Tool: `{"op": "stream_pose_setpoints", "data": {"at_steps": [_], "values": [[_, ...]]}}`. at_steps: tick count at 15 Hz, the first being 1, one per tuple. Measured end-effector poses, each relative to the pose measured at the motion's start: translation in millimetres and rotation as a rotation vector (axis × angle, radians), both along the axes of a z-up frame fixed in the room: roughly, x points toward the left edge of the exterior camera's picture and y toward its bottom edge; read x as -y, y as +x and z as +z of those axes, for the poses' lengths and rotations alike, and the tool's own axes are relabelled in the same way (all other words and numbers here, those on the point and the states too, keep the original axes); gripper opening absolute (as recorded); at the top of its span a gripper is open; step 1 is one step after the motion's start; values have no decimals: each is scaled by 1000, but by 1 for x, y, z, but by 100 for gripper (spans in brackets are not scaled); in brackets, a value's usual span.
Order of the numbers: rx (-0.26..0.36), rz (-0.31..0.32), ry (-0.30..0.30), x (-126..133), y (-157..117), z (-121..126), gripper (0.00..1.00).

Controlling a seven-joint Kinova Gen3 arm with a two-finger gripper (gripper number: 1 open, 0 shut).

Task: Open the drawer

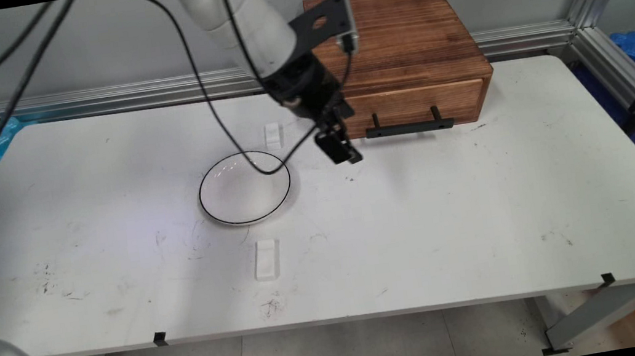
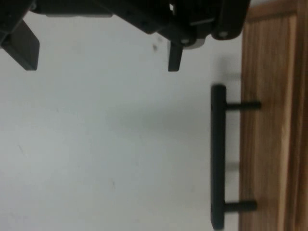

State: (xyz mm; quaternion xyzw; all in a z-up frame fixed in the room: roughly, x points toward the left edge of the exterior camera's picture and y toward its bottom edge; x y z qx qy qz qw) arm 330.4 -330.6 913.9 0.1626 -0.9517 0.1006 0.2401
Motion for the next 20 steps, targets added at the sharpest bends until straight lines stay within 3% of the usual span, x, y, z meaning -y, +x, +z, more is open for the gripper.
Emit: {"op": "stream_pose_setpoints", "data": {"at_steps": [8,20], "values": [[-3,11,-88,15,-45,-24,100],[4,48,-174,33,-78,-73,100]]}}
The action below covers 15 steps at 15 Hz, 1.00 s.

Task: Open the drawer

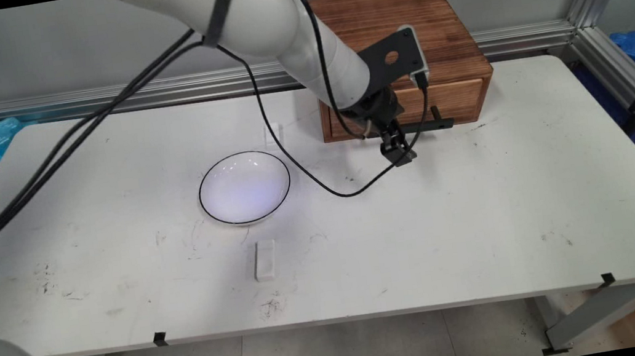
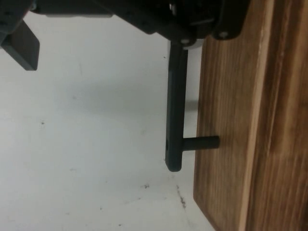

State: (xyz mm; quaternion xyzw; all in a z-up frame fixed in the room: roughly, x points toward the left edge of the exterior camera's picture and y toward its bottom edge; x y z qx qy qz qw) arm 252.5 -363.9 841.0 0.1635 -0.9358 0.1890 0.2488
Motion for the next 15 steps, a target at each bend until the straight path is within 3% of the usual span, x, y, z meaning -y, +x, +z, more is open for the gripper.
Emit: {"op": "stream_pose_setpoints", "data": {"at_steps": [15], "values": [[-1,41,-49,34,-17,-40,100]]}}
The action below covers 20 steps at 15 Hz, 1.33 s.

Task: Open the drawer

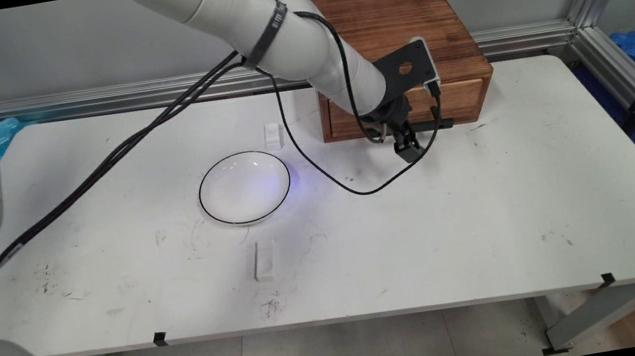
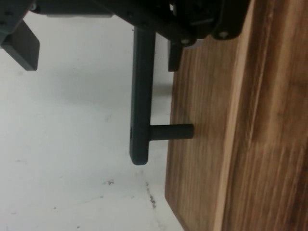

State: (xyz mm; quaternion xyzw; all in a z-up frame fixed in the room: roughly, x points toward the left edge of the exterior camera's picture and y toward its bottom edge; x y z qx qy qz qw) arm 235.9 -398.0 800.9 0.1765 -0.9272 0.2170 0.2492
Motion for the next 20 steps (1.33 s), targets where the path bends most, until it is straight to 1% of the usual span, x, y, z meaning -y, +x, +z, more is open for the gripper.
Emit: {"op": "stream_pose_setpoints", "data": {"at_steps": [10,20], "values": [[2,4,-2,14,-1,-23,100],[1,-3,13,17,-2,-37,100]]}}
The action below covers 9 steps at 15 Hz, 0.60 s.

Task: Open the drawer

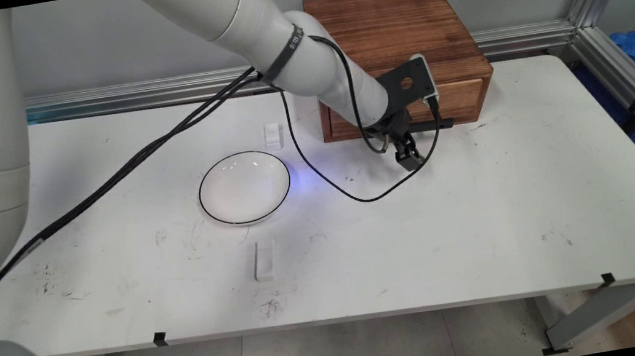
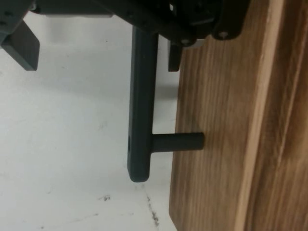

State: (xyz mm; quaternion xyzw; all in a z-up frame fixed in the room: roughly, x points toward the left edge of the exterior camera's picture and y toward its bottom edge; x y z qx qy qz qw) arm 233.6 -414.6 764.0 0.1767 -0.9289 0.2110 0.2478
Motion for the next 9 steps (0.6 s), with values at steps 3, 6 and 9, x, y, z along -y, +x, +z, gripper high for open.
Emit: {"op": "stream_pose_setpoints", "data": {"at_steps": [3,6,9], "values": [[-2,-1,5,-1,-1,-2,100],[-6,-1,12,-3,-3,-4,100],[-9,-1,18,-6,-6,-3,100]]}}
